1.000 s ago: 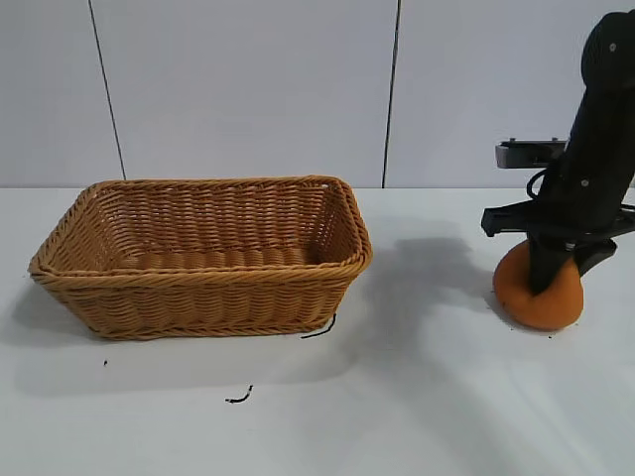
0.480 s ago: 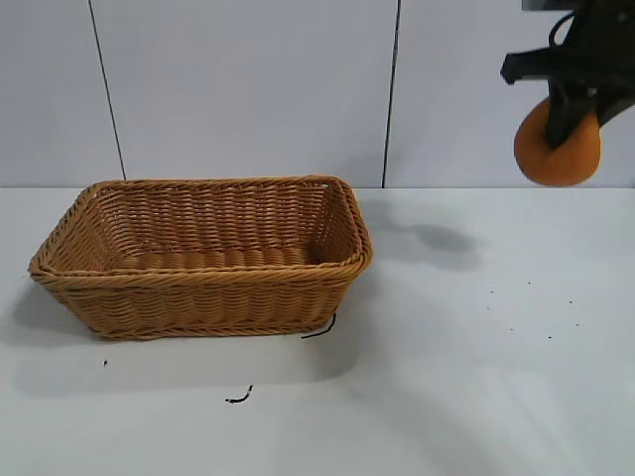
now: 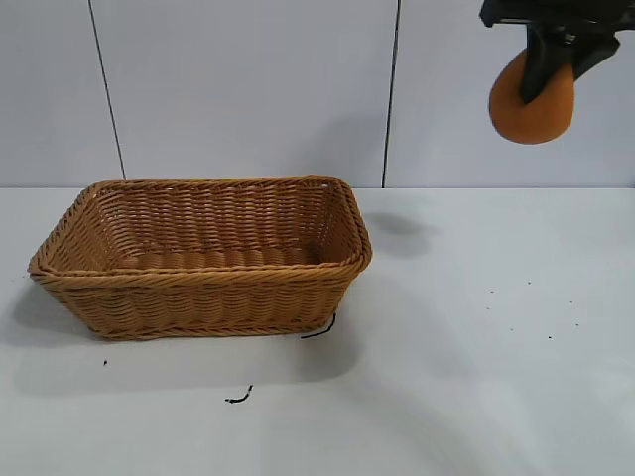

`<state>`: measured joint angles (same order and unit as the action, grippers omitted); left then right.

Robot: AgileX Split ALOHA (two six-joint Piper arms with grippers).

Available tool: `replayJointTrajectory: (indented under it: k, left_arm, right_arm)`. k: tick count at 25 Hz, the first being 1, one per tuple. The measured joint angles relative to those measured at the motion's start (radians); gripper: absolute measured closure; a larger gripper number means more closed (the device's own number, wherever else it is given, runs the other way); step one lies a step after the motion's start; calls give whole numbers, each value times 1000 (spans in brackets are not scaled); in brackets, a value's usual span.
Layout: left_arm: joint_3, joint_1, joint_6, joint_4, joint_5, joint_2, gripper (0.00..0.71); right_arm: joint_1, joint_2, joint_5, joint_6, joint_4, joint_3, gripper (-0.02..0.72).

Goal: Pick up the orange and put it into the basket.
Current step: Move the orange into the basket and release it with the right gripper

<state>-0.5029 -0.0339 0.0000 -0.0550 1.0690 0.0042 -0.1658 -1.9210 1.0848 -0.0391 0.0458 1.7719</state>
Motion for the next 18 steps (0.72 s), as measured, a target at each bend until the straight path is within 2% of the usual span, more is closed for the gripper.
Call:
replayJointTrajectory:
  k: [11, 18]
  left_arm:
    - [0, 0, 0, 0, 0, 0, 71]
    - [0, 0, 0, 0, 0, 0, 71]
  right_arm:
    - [-342, -71, -156, -5, 13, 12, 573]
    - [-438, -207, -304, -39, 18, 14, 573]
